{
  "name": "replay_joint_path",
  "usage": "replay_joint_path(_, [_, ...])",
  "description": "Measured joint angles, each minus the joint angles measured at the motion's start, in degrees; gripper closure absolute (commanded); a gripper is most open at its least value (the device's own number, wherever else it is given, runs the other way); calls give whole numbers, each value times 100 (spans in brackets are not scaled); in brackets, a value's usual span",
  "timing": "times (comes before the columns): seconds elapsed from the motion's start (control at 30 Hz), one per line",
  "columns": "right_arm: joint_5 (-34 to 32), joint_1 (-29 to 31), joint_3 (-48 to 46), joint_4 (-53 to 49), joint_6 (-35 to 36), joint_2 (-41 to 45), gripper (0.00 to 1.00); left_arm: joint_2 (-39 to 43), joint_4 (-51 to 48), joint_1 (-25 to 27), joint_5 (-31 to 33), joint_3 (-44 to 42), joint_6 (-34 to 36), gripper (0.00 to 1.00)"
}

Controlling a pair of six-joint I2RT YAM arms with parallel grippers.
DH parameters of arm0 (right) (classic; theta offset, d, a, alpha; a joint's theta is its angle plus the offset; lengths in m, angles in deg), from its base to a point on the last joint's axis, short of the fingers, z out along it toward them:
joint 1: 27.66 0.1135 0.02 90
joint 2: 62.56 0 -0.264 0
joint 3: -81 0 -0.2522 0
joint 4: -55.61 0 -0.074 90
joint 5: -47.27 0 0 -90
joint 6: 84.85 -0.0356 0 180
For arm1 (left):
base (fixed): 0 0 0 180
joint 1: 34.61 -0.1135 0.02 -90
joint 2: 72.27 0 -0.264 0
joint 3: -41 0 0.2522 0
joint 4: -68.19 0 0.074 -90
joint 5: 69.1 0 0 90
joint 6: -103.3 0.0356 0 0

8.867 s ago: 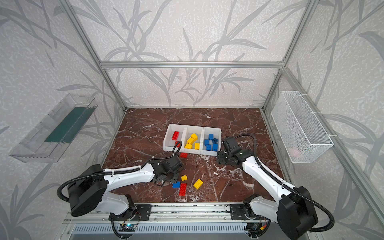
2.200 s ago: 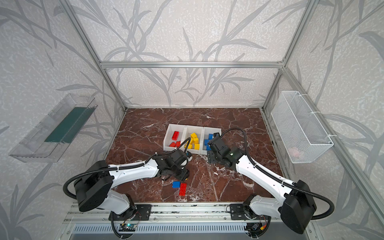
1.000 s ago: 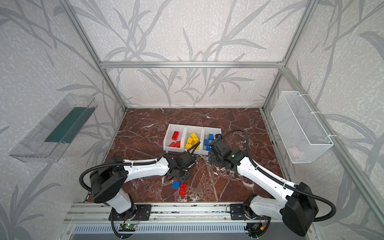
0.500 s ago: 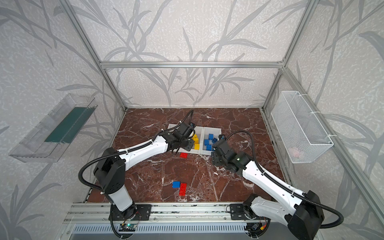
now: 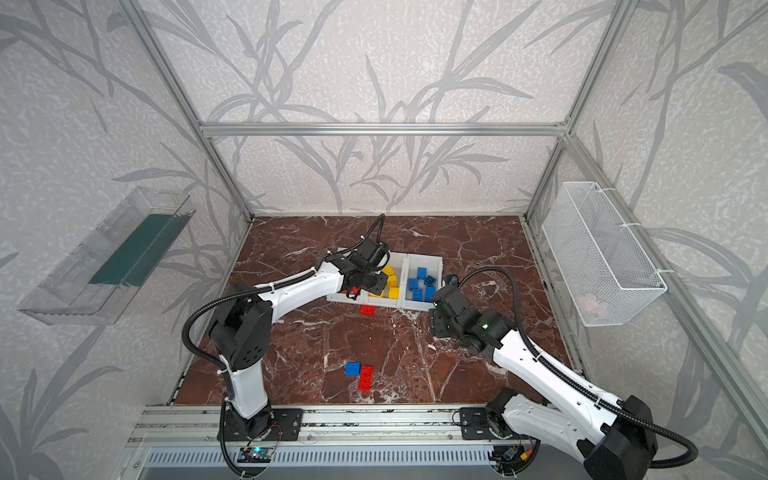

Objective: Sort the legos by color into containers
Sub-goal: 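Carry the yellow brick into the middle compartment and open the left gripper, then withdraw the left gripper while the right moves toward the red 2x4 brick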

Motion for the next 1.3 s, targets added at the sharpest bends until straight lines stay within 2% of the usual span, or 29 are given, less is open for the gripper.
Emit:
replay_joint_path(0.13, [2, 0, 0, -2, -15, 0, 25, 0, 13, 0, -129, 2, -59, 66])
replay_joint_path(0.23, [2, 0, 0, -4, -15, 0, 25, 0, 33, 0, -201, 2, -92, 50])
replay_joint_path(0.3, [4, 0, 0, -4, -15, 0, 25, 2, 74, 0, -223, 2, -125, 44])
replay_joint_path(0.53, [129, 0, -96, 55, 83, 2, 25, 258, 203, -17, -168, -254, -192, 43])
replay_joint_path(0.8, [863, 127, -173, 398, 660, -155, 24, 1377, 389, -433, -72, -1318, -538, 42])
replay_joint_path(0.97, [1213, 977, -173, 739, 1331, -638, 23, 2225, 450, -817, 74, -2094, -767, 41])
replay_joint_path(1.13, [1624, 2076, -4, 874, 2179, -1589, 22, 3123, 507, -1099, 289, -2968, -1016, 39])
replay_joint_path(1.3, [1930, 2741, 339, 988, 2815, -2378, 22, 4006, 516, -1342, 466, -3674, -1287, 38])
